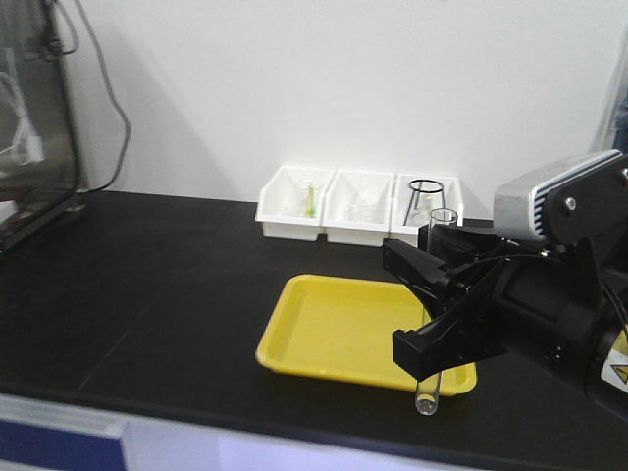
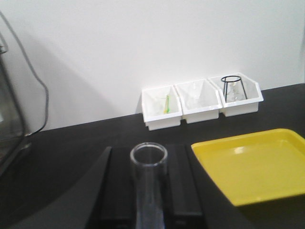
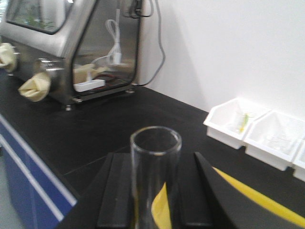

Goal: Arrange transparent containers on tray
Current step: 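Hold both tubes while the base drives to the yellow tray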

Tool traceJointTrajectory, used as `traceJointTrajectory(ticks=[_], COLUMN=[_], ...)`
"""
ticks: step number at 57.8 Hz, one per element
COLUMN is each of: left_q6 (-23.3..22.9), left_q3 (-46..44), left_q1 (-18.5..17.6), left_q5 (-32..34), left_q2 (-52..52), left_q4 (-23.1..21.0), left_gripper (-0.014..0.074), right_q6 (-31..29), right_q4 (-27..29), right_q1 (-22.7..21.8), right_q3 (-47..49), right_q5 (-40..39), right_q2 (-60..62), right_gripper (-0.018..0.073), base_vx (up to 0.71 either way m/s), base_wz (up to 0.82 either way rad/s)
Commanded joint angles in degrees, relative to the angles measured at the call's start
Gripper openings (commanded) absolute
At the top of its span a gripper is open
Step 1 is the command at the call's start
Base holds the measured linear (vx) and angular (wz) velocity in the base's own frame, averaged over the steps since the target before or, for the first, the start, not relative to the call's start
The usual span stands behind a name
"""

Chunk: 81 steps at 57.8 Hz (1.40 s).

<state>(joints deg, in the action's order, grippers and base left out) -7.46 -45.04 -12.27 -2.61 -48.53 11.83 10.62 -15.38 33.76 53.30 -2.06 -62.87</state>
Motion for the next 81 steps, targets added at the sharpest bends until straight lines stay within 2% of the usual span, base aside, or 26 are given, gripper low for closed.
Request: traceJointTrajectory(ticks=[1, 47, 81], left_q6=[-0.4, -0.4, -0.4], left_q3=[-2.0, -2.0, -2.0], left_q1=[-0.2, -0.2, -0.2], left_q5=[4.8, 4.8, 4.8], left_q2=[0.3, 0.3, 0.3], left_q4=[-0.4, -0.4, -0.4], left_gripper=[0.0000, 0.0000, 0.0000], right_q6=[-0.3, -0.3, -0.3], right_q4=[-0.1, -0.1, -0.1], right_q1=[0.0, 0.0, 0.0], right_q3=[1.9, 1.9, 1.9], right_q5=[-4.7, -4.7, -4.7], right_q2=[1.1, 1.1, 1.1], right_gripper=[-0.0011, -0.0011, -0.0011], base_vx=[0.38, 0.33, 0.08], base_wz=[-0.32, -0.31, -0.08])
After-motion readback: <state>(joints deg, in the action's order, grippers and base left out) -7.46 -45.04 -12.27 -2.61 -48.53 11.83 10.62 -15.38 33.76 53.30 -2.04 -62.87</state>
